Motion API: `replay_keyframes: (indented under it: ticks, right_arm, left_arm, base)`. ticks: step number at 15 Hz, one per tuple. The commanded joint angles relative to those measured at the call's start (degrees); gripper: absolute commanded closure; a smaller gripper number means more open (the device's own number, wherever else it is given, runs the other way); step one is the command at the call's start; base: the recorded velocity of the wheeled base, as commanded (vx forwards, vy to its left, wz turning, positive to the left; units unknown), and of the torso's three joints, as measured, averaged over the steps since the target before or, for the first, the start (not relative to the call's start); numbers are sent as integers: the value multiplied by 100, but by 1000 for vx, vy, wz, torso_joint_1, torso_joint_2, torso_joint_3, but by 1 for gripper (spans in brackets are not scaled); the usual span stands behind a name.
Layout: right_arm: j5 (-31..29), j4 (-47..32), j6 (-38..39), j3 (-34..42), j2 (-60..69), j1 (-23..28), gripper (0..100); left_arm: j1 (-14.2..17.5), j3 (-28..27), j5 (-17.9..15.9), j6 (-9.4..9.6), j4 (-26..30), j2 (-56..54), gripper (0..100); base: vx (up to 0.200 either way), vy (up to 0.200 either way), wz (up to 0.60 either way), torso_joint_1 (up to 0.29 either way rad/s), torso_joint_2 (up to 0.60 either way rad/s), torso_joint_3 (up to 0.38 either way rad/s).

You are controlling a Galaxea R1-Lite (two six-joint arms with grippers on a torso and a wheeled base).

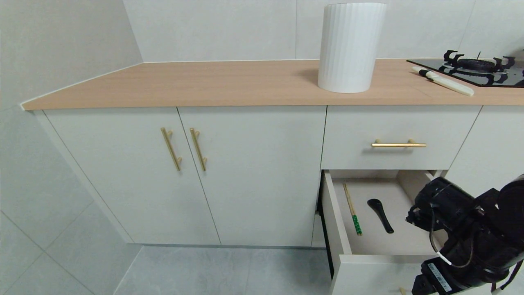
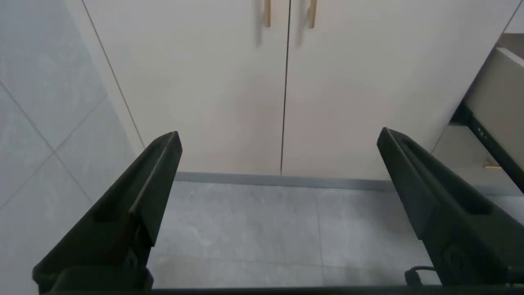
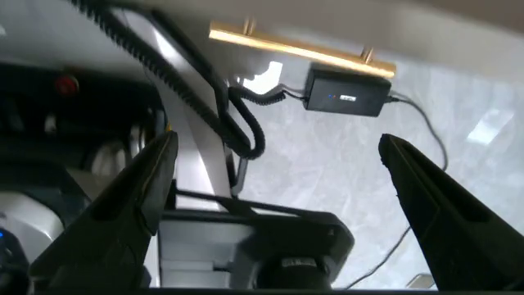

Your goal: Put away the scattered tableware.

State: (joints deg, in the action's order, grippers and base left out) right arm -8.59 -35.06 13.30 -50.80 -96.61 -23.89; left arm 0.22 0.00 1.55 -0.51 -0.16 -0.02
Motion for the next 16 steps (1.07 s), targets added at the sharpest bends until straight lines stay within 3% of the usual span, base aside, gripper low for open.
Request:
replay_keyframes:
  ticks: [1,12,16]
  right_arm:
    - [7,26,15,-141,-183,166,0]
    - [-248,685,560,-317,-631,482,0]
    - [-591,1159,604,-255,-824,535,0]
  left_arm:
    - [4,0,3,-2,-2,2,0]
    - [4,0,3,-2,-2,2,0]
    - [4,0,3,-2,-2,2,0]
  base:
    - [0,0,0,0,0,0]
    - [0,0,0,0,0,0]
    - [0,0,0,0,0,0]
